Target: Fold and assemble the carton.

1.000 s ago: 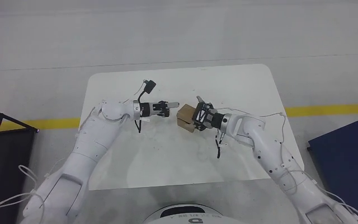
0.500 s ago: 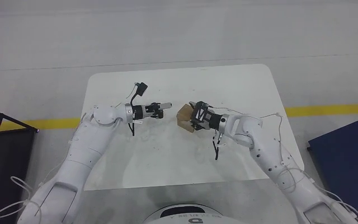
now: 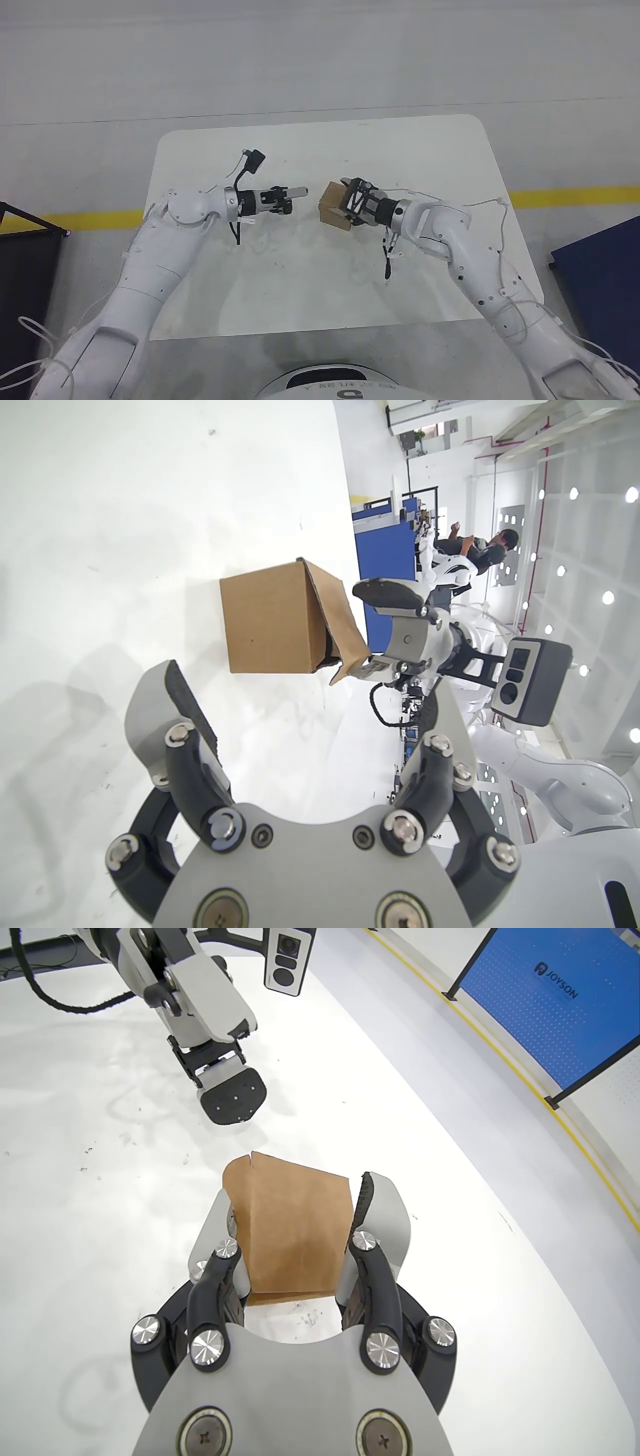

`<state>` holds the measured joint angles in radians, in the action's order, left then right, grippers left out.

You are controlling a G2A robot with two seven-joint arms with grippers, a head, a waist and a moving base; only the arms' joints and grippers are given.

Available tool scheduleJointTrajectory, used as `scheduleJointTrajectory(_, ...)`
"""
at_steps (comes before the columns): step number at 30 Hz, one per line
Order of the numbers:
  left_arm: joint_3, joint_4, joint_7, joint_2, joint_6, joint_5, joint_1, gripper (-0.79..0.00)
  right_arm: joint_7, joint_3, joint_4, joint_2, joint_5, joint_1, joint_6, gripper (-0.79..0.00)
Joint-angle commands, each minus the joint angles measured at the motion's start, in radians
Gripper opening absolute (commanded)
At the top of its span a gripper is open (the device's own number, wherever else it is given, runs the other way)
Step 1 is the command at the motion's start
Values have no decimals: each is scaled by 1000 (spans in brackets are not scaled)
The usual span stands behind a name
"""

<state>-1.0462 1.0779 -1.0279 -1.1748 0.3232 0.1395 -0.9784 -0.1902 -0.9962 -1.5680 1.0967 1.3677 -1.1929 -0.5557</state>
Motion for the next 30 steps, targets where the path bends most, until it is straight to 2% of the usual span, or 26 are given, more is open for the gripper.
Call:
scheduleJointTrajectory(1, 2, 1, 0, 0, -1, -1, 2, 0, 1, -3, -5, -1, 12, 0, 1, -305)
scheduleJointTrajectory(3, 2, 1, -2, 0, -1, -2, 4, 0, 4, -4, -10, -1, 13, -1, -11, -249)
scheduleJointTrajectory(5, 2, 0, -4, 1, -1, -1, 7, 0, 7, -4, -10, -2, -5, -1, -50, -145)
scheduleJointTrajectory(7, 2, -1, -6, 1, 0, -1, 9, 0, -3, -6, -11, -3, -8, 1, -70, -108)
scheduleJointTrajectory(22, 28, -26, -3, -7, 23, 19, 24, 0, -13, 3, 52, 7, -28, 33, -62, -222)
scheduleJointTrajectory(30, 36, -43, -5, -9, 34, 27, 31, 0, -1, 9, 80, 14, -12, 57, -49, -249)
